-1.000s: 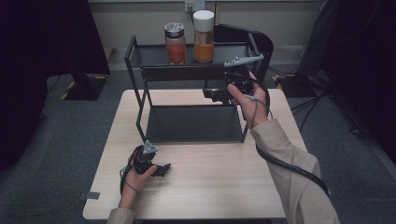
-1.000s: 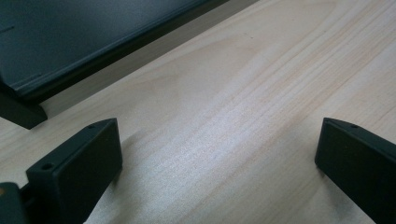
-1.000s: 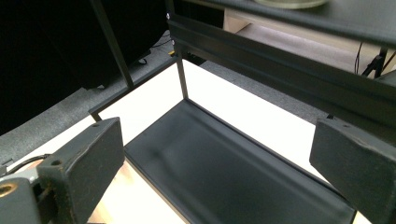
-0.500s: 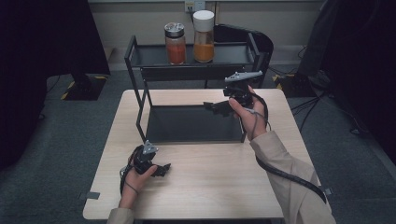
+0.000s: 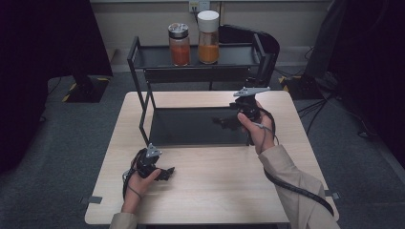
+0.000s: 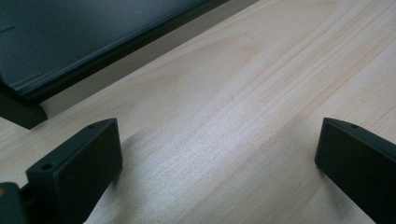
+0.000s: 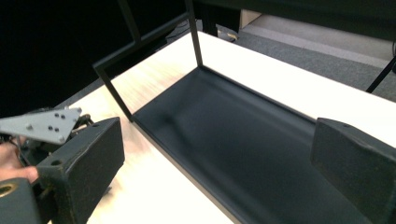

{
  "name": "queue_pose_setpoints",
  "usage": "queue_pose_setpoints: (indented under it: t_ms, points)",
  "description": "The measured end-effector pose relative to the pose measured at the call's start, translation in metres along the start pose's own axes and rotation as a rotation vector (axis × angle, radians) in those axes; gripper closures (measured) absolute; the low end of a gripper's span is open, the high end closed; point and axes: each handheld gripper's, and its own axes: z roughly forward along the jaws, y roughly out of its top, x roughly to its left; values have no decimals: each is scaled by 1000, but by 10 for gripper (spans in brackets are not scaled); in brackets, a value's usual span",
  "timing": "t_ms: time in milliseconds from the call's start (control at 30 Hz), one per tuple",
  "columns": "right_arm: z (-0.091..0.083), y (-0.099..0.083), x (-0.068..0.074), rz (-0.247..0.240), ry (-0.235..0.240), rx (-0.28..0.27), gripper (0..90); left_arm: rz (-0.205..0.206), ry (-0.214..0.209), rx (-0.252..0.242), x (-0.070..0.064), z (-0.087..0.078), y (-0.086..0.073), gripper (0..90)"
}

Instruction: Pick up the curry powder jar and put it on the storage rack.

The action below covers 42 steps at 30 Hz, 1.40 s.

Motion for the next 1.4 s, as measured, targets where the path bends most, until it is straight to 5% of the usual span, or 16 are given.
queue_pose_setpoints:
  t_ms: [1400]
  points:
    - [-1,-95,-22,-14,77,56,21,1,0,1,0,0,0,0]
